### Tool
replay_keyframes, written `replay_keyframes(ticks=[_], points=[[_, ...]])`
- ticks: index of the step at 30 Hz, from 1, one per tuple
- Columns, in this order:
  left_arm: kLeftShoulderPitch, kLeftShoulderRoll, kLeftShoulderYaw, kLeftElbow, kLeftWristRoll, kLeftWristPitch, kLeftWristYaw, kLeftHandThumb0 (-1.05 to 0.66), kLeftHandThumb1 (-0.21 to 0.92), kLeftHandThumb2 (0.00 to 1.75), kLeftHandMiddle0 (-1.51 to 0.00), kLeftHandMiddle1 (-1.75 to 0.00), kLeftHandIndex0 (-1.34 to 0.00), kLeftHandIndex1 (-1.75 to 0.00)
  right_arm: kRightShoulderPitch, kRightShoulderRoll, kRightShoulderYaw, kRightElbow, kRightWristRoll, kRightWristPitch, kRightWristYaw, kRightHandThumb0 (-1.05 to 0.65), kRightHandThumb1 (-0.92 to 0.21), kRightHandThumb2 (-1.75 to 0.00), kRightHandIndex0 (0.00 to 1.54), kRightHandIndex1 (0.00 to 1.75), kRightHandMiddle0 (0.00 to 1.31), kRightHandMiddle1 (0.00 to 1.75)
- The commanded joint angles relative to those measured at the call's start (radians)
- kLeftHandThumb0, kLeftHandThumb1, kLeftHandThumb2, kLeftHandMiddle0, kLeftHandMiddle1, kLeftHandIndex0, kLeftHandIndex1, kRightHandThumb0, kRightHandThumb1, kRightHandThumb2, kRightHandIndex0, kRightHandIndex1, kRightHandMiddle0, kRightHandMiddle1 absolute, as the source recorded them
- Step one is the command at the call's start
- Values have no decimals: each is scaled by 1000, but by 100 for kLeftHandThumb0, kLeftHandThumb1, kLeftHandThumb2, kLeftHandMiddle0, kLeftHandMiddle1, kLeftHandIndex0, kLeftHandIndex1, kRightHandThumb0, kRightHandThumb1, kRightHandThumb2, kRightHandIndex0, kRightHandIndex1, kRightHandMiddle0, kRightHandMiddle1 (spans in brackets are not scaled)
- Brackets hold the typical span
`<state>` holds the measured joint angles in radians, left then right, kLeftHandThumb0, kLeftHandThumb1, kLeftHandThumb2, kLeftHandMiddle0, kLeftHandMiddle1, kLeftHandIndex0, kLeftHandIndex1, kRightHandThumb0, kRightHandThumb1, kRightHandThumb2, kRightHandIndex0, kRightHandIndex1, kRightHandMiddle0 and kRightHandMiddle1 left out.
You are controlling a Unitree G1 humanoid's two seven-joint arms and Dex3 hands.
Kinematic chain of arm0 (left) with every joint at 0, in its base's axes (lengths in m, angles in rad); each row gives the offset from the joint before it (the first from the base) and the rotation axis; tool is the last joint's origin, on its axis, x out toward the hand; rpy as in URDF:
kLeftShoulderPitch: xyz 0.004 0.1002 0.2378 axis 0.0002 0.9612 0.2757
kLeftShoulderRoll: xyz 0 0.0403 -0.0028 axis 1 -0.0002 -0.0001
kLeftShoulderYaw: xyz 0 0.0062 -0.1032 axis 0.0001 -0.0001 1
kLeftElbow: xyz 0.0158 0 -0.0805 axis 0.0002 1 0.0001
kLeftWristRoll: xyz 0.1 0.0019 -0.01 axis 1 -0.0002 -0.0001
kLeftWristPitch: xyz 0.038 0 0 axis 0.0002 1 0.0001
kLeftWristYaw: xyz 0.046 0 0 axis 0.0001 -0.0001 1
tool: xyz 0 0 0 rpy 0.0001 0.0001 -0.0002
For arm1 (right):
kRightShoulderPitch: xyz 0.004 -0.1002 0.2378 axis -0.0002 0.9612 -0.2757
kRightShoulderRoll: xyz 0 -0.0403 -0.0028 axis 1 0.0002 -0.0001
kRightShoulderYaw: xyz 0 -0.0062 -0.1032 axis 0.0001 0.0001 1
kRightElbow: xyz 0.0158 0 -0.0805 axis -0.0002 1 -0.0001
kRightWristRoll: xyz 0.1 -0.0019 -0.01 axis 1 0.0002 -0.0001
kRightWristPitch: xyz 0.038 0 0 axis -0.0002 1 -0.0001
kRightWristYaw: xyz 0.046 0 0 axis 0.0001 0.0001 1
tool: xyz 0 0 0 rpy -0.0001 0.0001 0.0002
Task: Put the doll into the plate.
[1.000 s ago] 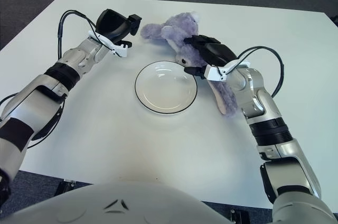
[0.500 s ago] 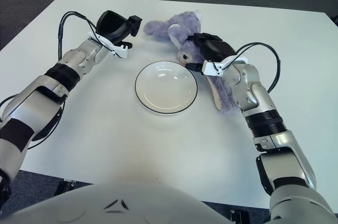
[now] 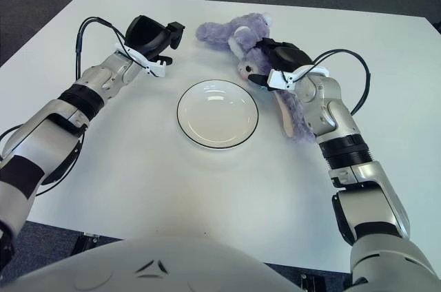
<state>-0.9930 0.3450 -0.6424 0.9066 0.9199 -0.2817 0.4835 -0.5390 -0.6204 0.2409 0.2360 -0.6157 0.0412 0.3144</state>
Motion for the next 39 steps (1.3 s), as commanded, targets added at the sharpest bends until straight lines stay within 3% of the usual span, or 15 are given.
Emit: replay_keyframes(ticks=[1,10,21,28,34,38,39], points=[[9,7,2,2,7,1,4,-54,20,146,-138,-175,-72,-175,-3,-24,10,55,-18,17,21,-104,-92,-81,0,35,0,79],[11,9,-3,-3,17,6,13,-54,20,147,-137,-175,-72,-175,-22,-29,11,118,-15,5,-7,-105,-92,-84,0,48,0,85],[13,6,2,-1,15,-4,23,-54,20,147,-137,-175,-72,-175,-25,-32,21,147,-29,-6,-55,-99,-92,-82,0,46,0,94],[12,1,7,5,4,-18,22,-53,20,147,-137,-175,-72,-175,-18,-41,27,153,-37,-30,-86,-96,-92,-79,0,60,0,105],[11,-2,8,10,4,-24,27,-53,20,146,-138,-175,-71,-175,-6,-44,30,160,-65,-48,-154,-81,-91,-66,0,88,0,129],[10,-4,5,13,10,-21,37,-53,20,146,-138,-175,-71,-175,4,-39,31,172,-87,-55,-219,-67,-70,-81,0,140,5,152],[9,-5,4,13,12,-20,40,-53,20,146,-138,-175,-71,-175,5,-38,31,176,-89,-57,-231,-61,-70,-81,0,147,11,156]])
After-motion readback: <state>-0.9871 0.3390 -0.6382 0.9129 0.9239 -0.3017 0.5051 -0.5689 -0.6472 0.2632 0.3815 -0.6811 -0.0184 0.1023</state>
